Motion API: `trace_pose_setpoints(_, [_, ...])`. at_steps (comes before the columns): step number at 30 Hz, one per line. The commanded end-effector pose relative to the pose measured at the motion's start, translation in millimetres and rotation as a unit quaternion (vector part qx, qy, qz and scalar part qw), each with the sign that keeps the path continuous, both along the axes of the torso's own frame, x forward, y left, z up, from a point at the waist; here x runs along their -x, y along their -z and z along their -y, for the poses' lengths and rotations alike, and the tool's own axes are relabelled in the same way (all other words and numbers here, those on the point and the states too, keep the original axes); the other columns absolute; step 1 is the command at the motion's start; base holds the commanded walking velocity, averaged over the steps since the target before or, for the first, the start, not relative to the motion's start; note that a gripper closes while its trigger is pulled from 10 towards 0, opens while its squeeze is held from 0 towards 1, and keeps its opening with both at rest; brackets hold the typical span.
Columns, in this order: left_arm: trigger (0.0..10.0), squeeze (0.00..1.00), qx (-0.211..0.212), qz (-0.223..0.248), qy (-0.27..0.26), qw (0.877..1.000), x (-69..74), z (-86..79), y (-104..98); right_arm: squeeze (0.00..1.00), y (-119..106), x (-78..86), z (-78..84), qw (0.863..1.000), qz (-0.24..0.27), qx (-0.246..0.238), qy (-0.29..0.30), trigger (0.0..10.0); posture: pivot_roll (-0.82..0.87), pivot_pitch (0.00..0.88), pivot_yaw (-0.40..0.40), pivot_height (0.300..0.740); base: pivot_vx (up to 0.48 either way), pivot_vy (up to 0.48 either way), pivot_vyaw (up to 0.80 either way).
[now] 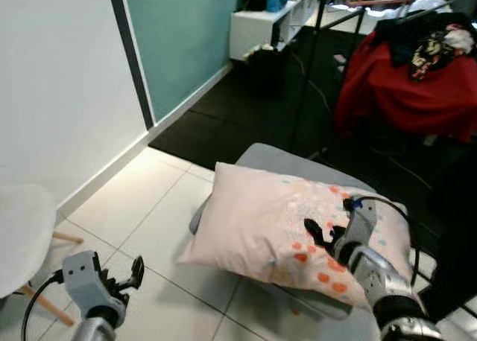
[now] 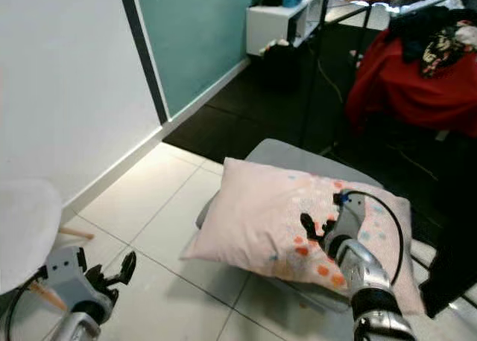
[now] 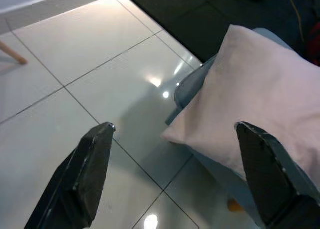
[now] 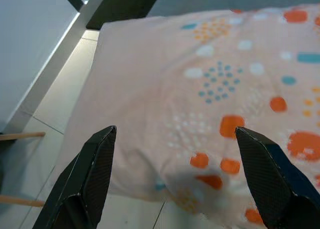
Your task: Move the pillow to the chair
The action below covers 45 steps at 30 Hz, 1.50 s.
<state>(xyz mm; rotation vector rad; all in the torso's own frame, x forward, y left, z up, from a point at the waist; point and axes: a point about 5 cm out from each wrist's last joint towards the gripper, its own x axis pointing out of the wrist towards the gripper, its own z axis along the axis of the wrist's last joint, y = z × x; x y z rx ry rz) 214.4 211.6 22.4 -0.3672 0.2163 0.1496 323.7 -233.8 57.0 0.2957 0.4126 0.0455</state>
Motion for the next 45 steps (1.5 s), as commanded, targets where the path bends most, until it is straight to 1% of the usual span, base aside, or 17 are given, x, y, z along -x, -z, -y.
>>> trace_pose_setpoints(1, [10.0, 0.00, -0.002, -0.015, -0.007, 1.000, 6.6, -3.0, 6.5, 0.00, 6.5, 3.9, 1.7, 1.000, -0.019, -0.009, 0.007, 10.0, -0.15, 0.049, -0.005, 0.691, 0.000, 0.000, 0.00])
trace_pose_setpoints(10, [10.0, 0.00, -0.003, -0.013, -0.006, 1.000, 7.1, -1.2, 6.2, 0.00, 3.2, 1.7, 12.0, 0.999, -0.032, 0.020, 0.020, 10.0, -0.16, 0.050, -0.007, 0.661, 0.000, 0.000, 0.00])
trace_pose_setpoints(12, [10.0, 0.00, -0.020, -0.008, 0.002, 1.000, 6.3, -0.5, 2.9, 0.00, 0.6, 1.2, 18.2, 0.991, -0.041, 0.129, -0.015, 10.0, -0.16, 0.054, -0.012, 0.651, 0.000, 0.000, 0.00])
trace_pose_setpoints(15, [10.0, 0.00, -0.026, -0.001, 0.004, 1.000, 5.1, -0.3, -0.3, 0.00, -1.4, 0.6, 21.1, 0.982, -0.043, 0.182, -0.036, 10.0, -0.16, 0.054, -0.013, 0.646, 0.000, 0.000, 0.00])
trace_pose_setpoints(16, [10.0, 0.00, -0.038, 0.011, 0.008, 0.999, 2.3, -0.9, -7.1, 0.00, -4.4, 0.1, 24.3, 0.956, -0.044, 0.280, -0.081, 10.0, -0.16, 0.056, -0.015, 0.641, 0.000, 0.000, 0.00])
trace_pose_setpoints(17, [10.0, 0.00, -0.038, 0.011, 0.008, 0.999, 2.3, -0.9, -7.1, 0.00, -4.4, 0.1, 24.3, 0.956, -0.044, 0.280, -0.081, 10.0, -0.16, 0.056, -0.015, 0.641, 0.000, 0.000, 0.00])
trace_pose_setpoints(18, [10.0, 0.00, -0.050, 0.025, 0.013, 0.998, -1.4, -1.7, -15.4, 0.00, -5.3, 0.6, 26.7, 0.919, -0.049, 0.369, -0.129, 10.0, -0.16, 0.056, -0.016, 0.636, 0.000, 0.000, 0.00])
trace_pose_setpoints(20, [10.0, 0.00, -0.050, 0.025, 0.013, 0.998, -1.4, -1.7, -15.4, 0.00, -5.3, 0.6, 26.7, 0.919, -0.049, 0.369, -0.129, 10.0, -0.16, 0.056, -0.016, 0.636, 0.000, 0.000, 0.00])
trace_pose_setpoints(22, [10.0, 0.00, -0.083, 0.050, 0.032, 0.995, -9.1, -1.9, -30.7, 0.00, -3.0, 3.0, 27.7, 0.859, -0.062, 0.465, -0.202, 10.0, -0.16, 0.059, -0.019, 0.626, 0.000, 0.000, 0.00])
trace_pose_setpoints(24, [10.0, 0.00, -0.083, 0.050, 0.032, 0.995, -9.1, -1.9, -30.7, 0.00, -3.0, 3.0, 27.7, 0.859, -0.062, 0.465, -0.202, 10.0, -0.16, 0.059, -0.019, 0.626, 0.000, 0.000, 0.00])
trace_pose_setpoints(25, [10.0, 0.00, -0.097, 0.061, 0.042, 0.993, -12.6, -0.8, -37.5, 0.00, 0.3, 5.0, 26.1, 0.837, -0.068, 0.490, -0.233, 10.0, -0.16, 0.061, -0.018, 0.621, 0.000, 0.000, 0.00])
trace_pose_setpoints(32, [10.0, 0.00, -0.108, 0.095, 0.051, 0.988, -24.8, -0.3, -58.2, 0.00, 12.5, 13.3, 17.5, 0.786, -0.074, 0.531, -0.306, 10.0, -0.16, 0.083, -0.009, 0.606, 0.000, 0.000, 0.00])
trace_pose_setpoints(33, [10.0, 0.00, -0.114, 0.113, 0.056, 0.985, -32.9, -0.8, -70.4, 0.00, 18.6, 17.5, 12.0, 0.757, -0.068, 0.557, -0.335, 10.0, -0.17, 0.094, -0.002, 0.596, 0.000, 0.000, 0.00])
trace_pose_setpoints(38, [10.0, 0.00, -0.122, 0.125, 0.061, 0.983, -37.8, -2.0, -80.2, 0.00, 21.3, 18.4, 7.7, 0.737, -0.055, 0.577, -0.346, 10.0, -0.17, 0.110, 0.008, 0.581, 0.000, 0.000, 0.00])
trace_pose_setpoints(40, [10.0, 0.00, -0.128, 0.133, 0.063, 0.981, -39.7, -4.7, -89.5, 0.00, 22.5, 18.2, 2.4, 0.704, -0.031, 0.610, -0.362, 10.0, -0.16, 0.134, 0.018, 0.571, 0.000, 0.000, 0.00])
trace_pose_setpoints(42, [10.0, 0.00, -0.128, 0.133, 0.063, 0.981, -39.7, -4.7, -89.5, 0.00, 22.5, 18.2, 2.4, 0.704, -0.031, 0.610, -0.362, 10.0, -0.16, 0.134, 0.018, 0.571, 0.000, 0.000, 0.00])
trace_pose_setpoints(45, [10.0, 0.00, -0.134, 0.141, 0.063, 0.979, -39.4, -7.5, -98.1, 0.00, 22.1, 17.0, -2.3, 0.661, -0.001, 0.650, -0.375, 10.0, -0.15, 0.164, 0.027, 0.561, 0.000, 0.000, 0.00])
